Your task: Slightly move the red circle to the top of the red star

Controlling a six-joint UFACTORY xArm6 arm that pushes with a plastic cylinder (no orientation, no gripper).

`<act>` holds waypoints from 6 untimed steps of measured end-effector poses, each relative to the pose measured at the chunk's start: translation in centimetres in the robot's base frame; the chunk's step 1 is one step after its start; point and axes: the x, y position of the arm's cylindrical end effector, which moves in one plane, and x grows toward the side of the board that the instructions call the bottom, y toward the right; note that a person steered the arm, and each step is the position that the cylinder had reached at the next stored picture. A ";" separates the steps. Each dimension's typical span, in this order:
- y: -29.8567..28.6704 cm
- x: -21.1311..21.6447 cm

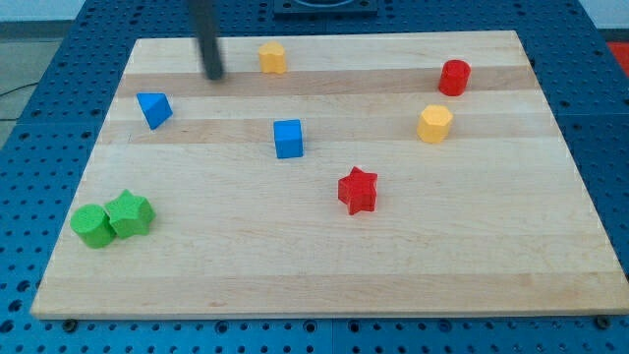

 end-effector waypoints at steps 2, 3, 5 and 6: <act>-5.0 6.8; 3.1 9.0; 5.8 11.5; 3.9 13.8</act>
